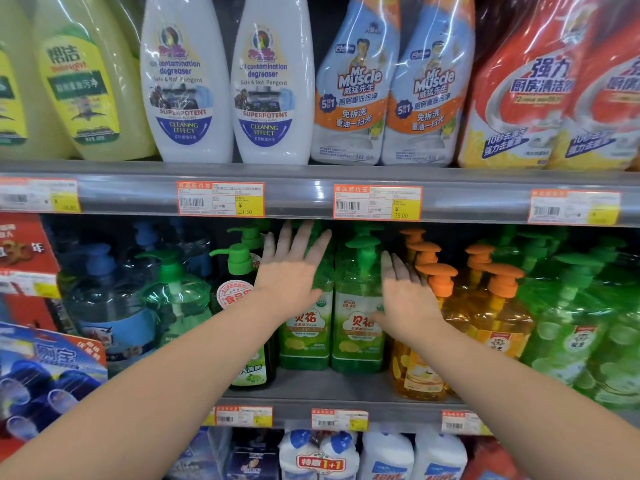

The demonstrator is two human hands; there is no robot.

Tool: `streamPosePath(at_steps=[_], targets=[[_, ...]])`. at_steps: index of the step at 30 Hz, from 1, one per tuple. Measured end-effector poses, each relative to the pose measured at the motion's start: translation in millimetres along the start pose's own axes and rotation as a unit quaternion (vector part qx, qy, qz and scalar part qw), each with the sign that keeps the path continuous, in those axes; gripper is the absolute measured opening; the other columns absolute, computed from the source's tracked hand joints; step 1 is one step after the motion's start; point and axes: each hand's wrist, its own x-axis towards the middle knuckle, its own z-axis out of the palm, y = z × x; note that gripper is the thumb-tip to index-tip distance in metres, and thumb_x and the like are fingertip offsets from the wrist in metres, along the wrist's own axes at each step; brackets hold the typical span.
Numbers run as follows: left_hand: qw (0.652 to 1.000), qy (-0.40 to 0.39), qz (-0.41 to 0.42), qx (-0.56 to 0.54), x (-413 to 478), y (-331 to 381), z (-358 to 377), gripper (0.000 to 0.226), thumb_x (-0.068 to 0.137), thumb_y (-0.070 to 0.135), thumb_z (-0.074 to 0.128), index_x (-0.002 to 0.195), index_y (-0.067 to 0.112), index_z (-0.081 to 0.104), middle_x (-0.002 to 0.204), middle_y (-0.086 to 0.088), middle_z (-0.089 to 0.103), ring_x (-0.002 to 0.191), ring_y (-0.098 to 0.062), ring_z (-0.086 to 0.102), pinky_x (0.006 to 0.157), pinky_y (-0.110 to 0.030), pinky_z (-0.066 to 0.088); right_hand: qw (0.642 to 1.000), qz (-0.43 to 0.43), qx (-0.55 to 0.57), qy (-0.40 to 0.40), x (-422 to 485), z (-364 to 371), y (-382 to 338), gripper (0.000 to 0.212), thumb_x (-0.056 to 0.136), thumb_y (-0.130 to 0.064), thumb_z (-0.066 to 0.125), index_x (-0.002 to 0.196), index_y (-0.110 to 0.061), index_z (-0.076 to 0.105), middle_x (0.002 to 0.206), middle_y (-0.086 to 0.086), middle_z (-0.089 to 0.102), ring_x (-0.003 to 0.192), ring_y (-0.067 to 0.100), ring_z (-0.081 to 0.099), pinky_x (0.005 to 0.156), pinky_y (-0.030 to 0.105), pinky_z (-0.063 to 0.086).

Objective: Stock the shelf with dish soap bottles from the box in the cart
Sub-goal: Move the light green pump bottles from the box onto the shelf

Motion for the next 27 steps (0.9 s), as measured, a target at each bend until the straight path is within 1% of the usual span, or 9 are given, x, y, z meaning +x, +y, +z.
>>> streamPosePath(at_steps=[2,4,5,7,11,15,18,22,27], targets=[[0.999,0.028,0.024,-0.014,-10.9,7.2,-4.3,0.082,0.080,0.046,0.065,0.147,0.020,0.025,0.151,-0.014,0.026,0.138,-0.036,0.028,0.111,-0.050,0.026,1.000,-0.024,0.006,0.004,-10.7,-3.8,1.6,0.094,0.082,-0.039,0.068,0.151,-0.014,0.010,0.158,0.009,0.016,0.143,0.029,0.025,0.114,0.040,0.028],[0.995,0.073,0.063,-0.006,-23.3,13.5,-1.9,0.060,0.067,0.044,0.074,0.117,0.013,0.062,0.120,-0.014,0.060,0.105,-0.035,0.060,0.085,-0.043,0.051,0.999,-0.051,-0.006,0.005,-22.7,-7.4,3.6,0.078,0.087,-0.037,0.062,0.148,-0.017,0.019,0.157,0.008,0.019,0.143,0.029,0.023,0.114,0.040,0.027],[0.993,0.093,0.078,-0.002,-30.6,14.9,0.5,0.048,0.065,0.044,0.070,0.101,0.012,0.068,0.104,-0.011,0.066,0.090,-0.032,0.064,0.073,-0.038,0.052,0.998,-0.067,-0.017,0.006,-28.9,-8.5,4.5,0.073,0.088,-0.036,0.060,0.147,-0.018,0.021,0.156,0.007,0.021,0.144,0.029,0.021,0.115,0.041,0.024],[0.992,0.088,0.091,-0.008,-47.2,19.3,1.2,0.044,0.070,0.044,0.051,0.094,0.012,0.068,0.098,-0.009,0.066,0.086,-0.030,0.063,0.070,-0.035,0.048,0.995,-0.095,-0.035,0.000,-40.8,-10.4,5.3,0.070,0.091,-0.034,0.056,0.149,-0.019,0.020,0.156,0.006,0.020,0.146,0.029,0.015,0.117,0.045,0.017],[0.995,-0.081,0.042,-0.038,-79.3,32.7,0.2,0.057,0.089,0.053,0.047,0.131,0.015,0.046,0.128,-0.009,0.050,0.119,-0.030,0.047,0.092,-0.041,0.042,0.988,-0.135,-0.047,-0.057,-61.0,-8.2,-0.8,0.070,0.094,-0.037,0.049,0.151,-0.020,0.012,0.161,0.004,0.006,0.148,0.030,0.001,0.119,0.049,0.005],[0.984,-0.174,-0.010,-0.024,-119.3,31.0,4.7,0.069,0.089,0.059,0.042,0.141,0.014,0.034,0.137,-0.011,0.044,0.124,-0.032,0.042,0.099,-0.043,0.038,0.980,-0.166,-0.036,-0.102,-77.8,3.9,-19.1,0.074,0.092,-0.046,0.049,0.151,-0.022,0.012,0.161,0.003,0.008,0.149,0.031,0.000,0.118,0.053,0.003],[0.976,-0.211,-0.048,-0.018,-155.4,15.0,13.8,0.069,0.089,0.059,0.043,0.140,0.013,0.033,0.139,-0.012,0.042,0.127,-0.032,0.040,0.102,-0.044,0.037,0.973,-0.183,-0.036,-0.137,-91.9,8.6,-38.9,0.075,0.092,-0.049,0.049,0.152,-0.023,0.013,0.161,0.003,0.009,0.148,0.032,0.001,0.117,0.055,0.005],[0.971,-0.214,-0.106,-0.020,-202.9,-14.5,17.2,0.069,0.087,0.059,0.044,0.138,0.014,0.035,0.138,-0.011,0.043,0.128,-0.030,0.040,0.104,-0.043,0.035,0.964,-0.217,-0.049,-0.144,-107.7,7.3,-76.0,0.074,0.092,-0.047,0.049,0.151,-0.023,0.013,0.161,0.004,0.011,0.148,0.033,0.002,0.116,0.055,0.006],[0.960,-0.222,-0.170,-0.018,-281.1,-72.3,7.0,0.069,0.088,0.060,0.044,0.138,0.014,0.034,0.138,-0.010,0.042,0.126,-0.030,0.040,0.101,-0.043,0.034,0.948,-0.272,-0.055,-0.157,-132.9,9.9,-159.3,0.072,0.092,-0.047,0.049,0.150,-0.022,0.015,0.160,0.001,0.014,0.148,0.031,0.007,0.116,0.055,0.008]])
